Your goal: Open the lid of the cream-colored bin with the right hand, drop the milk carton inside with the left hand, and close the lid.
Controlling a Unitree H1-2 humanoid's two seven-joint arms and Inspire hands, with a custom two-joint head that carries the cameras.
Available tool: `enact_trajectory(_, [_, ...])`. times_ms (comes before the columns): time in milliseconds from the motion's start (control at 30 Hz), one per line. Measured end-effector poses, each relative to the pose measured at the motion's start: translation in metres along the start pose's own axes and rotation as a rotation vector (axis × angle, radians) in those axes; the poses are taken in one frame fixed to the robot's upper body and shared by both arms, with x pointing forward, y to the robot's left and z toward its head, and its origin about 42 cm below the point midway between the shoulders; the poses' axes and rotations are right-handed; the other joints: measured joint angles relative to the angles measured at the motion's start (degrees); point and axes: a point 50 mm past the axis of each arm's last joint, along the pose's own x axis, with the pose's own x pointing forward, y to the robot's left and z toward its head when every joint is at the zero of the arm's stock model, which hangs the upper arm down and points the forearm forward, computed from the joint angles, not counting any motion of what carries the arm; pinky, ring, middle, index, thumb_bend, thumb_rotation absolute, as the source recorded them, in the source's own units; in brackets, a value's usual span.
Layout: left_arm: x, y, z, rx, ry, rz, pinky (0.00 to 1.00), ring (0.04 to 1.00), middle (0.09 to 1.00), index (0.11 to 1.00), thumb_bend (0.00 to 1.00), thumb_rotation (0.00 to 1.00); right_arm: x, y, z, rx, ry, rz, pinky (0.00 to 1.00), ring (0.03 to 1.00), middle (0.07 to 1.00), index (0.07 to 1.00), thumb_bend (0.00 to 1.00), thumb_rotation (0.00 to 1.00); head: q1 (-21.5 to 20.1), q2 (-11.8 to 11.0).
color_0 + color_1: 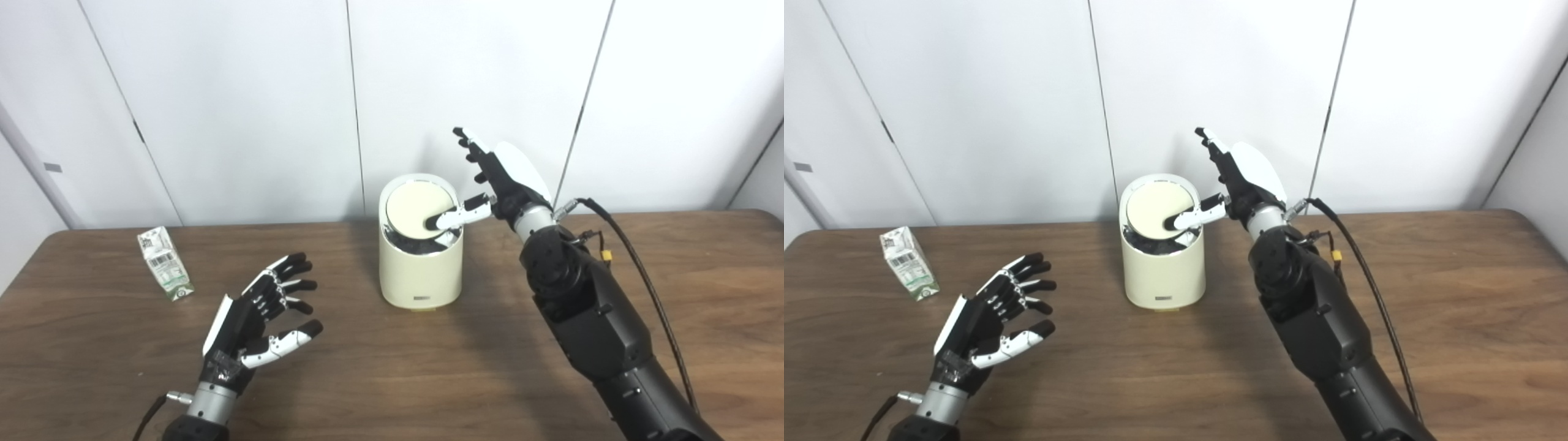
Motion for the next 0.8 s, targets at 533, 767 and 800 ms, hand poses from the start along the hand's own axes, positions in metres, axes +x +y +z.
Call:
enact_trajectory(533, [-0.002, -0.003, 0.0, -0.008, 0.016, -0.001, 0.57, 0.749, 0.84, 0.871, 0.7, 0.15, 0.002, 0.0, 0.016, -0.212, -0.095, 0.018, 0.75, 0.9, 0.947, 0.971, 0.92, 0.22, 0.4, 0.4])
enact_trajectory(767, [-0.003, -0.006, 0.001, -0.014, 0.015, -0.001, 0.58, 0.746, 0.837, 0.87, 0.7, 0.14, 0.001, 0.003, 0.021, -0.235, -0.101, 0.014, 0.75, 0.897, 0.938, 0.959, 0.89, 0.28, 0.4, 0.5])
enact_trajectory(800, [-0.003, -0.006, 0.001, -0.014, 0.015, -0.001, 0.58, 0.747, 0.837, 0.87, 0.7, 0.14, 0.0, 0.003, 0.022, -0.231, -0.102, 0.013, 0.73, 0.885, 0.932, 0.954, 0.88, 0.29, 0.4, 0.5])
